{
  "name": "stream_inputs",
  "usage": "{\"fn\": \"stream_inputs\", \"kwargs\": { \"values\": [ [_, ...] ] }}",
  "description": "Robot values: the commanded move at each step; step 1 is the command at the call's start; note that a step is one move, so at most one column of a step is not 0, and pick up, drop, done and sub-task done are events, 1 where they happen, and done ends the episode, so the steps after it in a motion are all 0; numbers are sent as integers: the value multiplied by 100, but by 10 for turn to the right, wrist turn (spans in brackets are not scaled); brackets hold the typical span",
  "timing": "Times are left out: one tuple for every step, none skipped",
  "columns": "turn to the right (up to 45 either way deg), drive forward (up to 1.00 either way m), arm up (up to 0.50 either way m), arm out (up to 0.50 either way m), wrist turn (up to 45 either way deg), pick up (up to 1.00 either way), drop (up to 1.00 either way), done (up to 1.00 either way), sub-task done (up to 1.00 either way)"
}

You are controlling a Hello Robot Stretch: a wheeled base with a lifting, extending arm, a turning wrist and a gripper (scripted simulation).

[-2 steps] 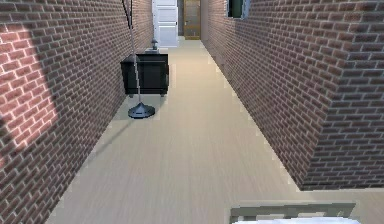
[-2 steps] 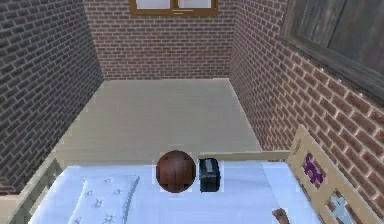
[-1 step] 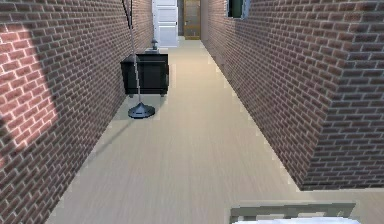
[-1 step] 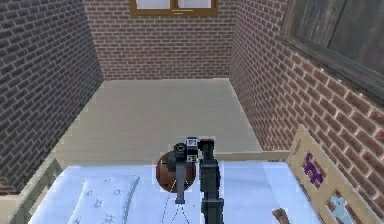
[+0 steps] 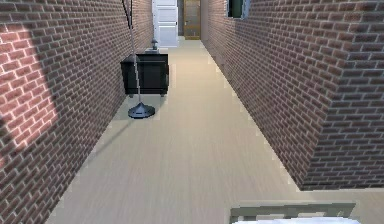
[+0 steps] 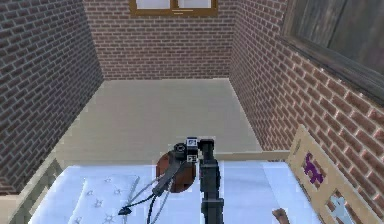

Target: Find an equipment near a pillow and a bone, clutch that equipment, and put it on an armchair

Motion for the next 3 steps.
{"fn": "stream_inputs", "kwargs": {
  "values": [
    [0, 0, 0, 0, 450, 0, 0, 0, 0],
    [0, 0, 0, 0, 450, 0, 0, 0, 0],
    [0, 0, 0, 0, 270, 0, 0, 0, 0]
  ]
}}
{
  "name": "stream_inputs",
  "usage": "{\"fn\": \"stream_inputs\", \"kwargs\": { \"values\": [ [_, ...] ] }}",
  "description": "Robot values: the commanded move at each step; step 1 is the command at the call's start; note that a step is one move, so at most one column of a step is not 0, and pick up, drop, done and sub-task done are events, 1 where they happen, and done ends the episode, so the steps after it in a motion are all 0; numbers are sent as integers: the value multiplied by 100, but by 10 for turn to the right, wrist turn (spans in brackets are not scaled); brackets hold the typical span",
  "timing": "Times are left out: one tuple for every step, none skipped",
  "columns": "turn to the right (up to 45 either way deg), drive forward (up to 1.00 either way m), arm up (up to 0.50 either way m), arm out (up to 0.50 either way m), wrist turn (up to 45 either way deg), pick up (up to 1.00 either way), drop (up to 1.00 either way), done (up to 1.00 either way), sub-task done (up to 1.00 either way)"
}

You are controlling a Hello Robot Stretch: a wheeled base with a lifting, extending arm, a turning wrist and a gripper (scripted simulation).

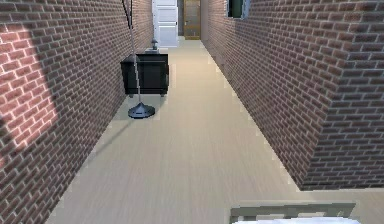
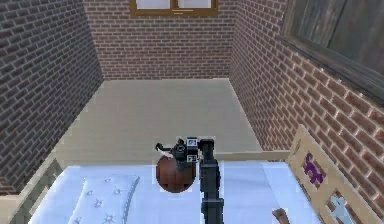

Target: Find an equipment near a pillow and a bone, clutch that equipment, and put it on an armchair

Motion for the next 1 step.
{"fn": "stream_inputs", "kwargs": {
  "values": [
    [0, 0, -30, 0, 0, 0, 0, 0, 0]
  ]
}}
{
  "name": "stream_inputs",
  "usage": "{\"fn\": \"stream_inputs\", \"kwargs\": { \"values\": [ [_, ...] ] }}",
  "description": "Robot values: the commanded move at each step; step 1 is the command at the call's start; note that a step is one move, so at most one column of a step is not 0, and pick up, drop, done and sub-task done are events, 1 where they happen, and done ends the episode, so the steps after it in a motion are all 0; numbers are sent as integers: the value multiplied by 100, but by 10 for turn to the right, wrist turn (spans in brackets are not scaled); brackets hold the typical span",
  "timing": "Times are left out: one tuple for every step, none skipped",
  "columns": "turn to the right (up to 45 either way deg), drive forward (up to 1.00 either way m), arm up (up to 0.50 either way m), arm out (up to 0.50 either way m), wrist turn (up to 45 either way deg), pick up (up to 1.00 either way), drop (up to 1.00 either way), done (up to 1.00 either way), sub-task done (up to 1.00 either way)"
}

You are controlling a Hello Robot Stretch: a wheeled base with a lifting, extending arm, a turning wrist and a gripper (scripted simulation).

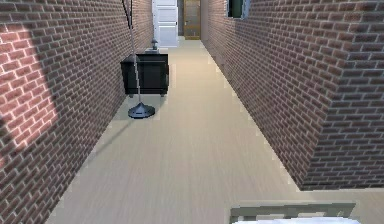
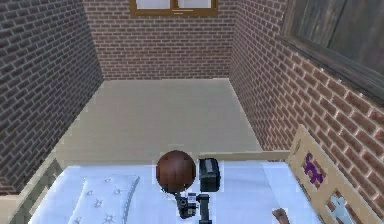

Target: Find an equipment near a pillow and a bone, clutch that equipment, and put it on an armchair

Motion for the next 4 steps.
{"fn": "stream_inputs", "kwargs": {
  "values": [
    [0, 0, 0, 0, 0, 100, 0, 0, 0],
    [0, 0, 10, 0, 0, 0, 0, 0, 0],
    [0, 0, 50, 0, 0, 0, 0, 0, 0],
    [0, 0, 0, 0, -450, 0, 0, 0, 0]
  ]
}}
